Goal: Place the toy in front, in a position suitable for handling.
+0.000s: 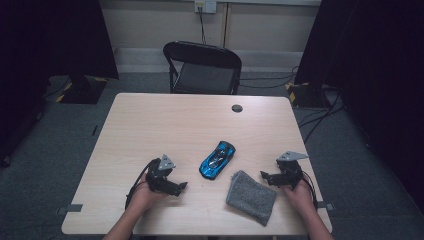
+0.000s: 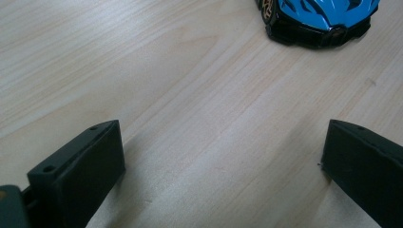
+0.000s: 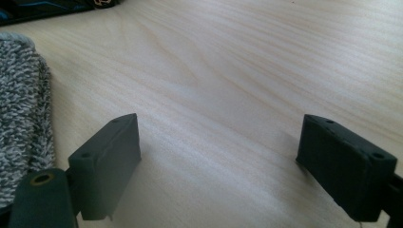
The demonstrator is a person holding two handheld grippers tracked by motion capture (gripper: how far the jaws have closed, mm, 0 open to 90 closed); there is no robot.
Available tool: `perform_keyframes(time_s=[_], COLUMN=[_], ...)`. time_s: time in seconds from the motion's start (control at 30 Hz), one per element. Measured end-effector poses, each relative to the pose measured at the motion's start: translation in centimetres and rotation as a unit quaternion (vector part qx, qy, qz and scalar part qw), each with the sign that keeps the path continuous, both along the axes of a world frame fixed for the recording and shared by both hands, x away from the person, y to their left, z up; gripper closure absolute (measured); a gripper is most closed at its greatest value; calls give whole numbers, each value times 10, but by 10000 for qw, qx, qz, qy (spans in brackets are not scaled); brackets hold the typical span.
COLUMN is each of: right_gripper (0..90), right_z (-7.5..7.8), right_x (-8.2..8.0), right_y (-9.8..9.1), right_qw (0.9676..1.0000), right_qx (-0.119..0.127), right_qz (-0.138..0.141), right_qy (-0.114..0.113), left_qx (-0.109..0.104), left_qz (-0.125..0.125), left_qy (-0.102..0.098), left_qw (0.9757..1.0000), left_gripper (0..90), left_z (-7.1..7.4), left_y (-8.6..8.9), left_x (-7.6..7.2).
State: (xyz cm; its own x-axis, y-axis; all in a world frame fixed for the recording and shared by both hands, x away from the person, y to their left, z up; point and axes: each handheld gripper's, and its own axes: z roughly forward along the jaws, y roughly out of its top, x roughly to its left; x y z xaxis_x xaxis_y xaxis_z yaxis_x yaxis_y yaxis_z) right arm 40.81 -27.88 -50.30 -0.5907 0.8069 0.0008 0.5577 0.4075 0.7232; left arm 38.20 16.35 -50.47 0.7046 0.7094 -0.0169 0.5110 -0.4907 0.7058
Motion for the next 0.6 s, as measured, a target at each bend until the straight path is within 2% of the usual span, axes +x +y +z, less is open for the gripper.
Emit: perform_keyframes(time_s=[0.13, 0.27, 0.3, 0.33, 0.4, 0.43, 0.47, 0.53, 0.6], right_gripper=[136, 136, 136, 136, 136, 136, 136, 136, 136], right_z=[0, 0, 0, 0, 0, 0, 0, 0, 0], right_x=[0, 1, 1, 1, 1, 1, 1, 1, 1], right_y=[0, 0, 0, 0, 0, 0, 0, 0, 0], right_qw=[10000, 10000, 10000, 10000, 10000, 10000, 10000, 10000, 10000], right_qx=[-1, 10, 9, 10, 9, 9, 10, 9, 9], right_qz=[13, 30, 30, 31, 31, 31, 33, 30, 32], right_qy=[1, -2, -1, -1, -1, -1, -1, 0, 1], left_qx=[-16, 82, 117, 96, 231, 426, 411, 121, -5], left_qz=[105, 61, 96, 156, 366, 350, 368, 442, 339], left_qy=[15, 63, 65, 54, 48, 1, -6, 38, -3], left_qw=[9999, 9999, 9999, 9998, 9991, 9985, 9985, 9989, 9994], left_gripper=[0, 18, 42, 171, 203, 182, 175, 181, 175], left_z=[0, 3, 5, 6, 10, 13, 15, 23, 29], left_y=[0, 0, 0, 1, 1, 1, 0, -1, -4], left_x=[-2, -1, 0, 0, 2, 3, 3, 4, 6])
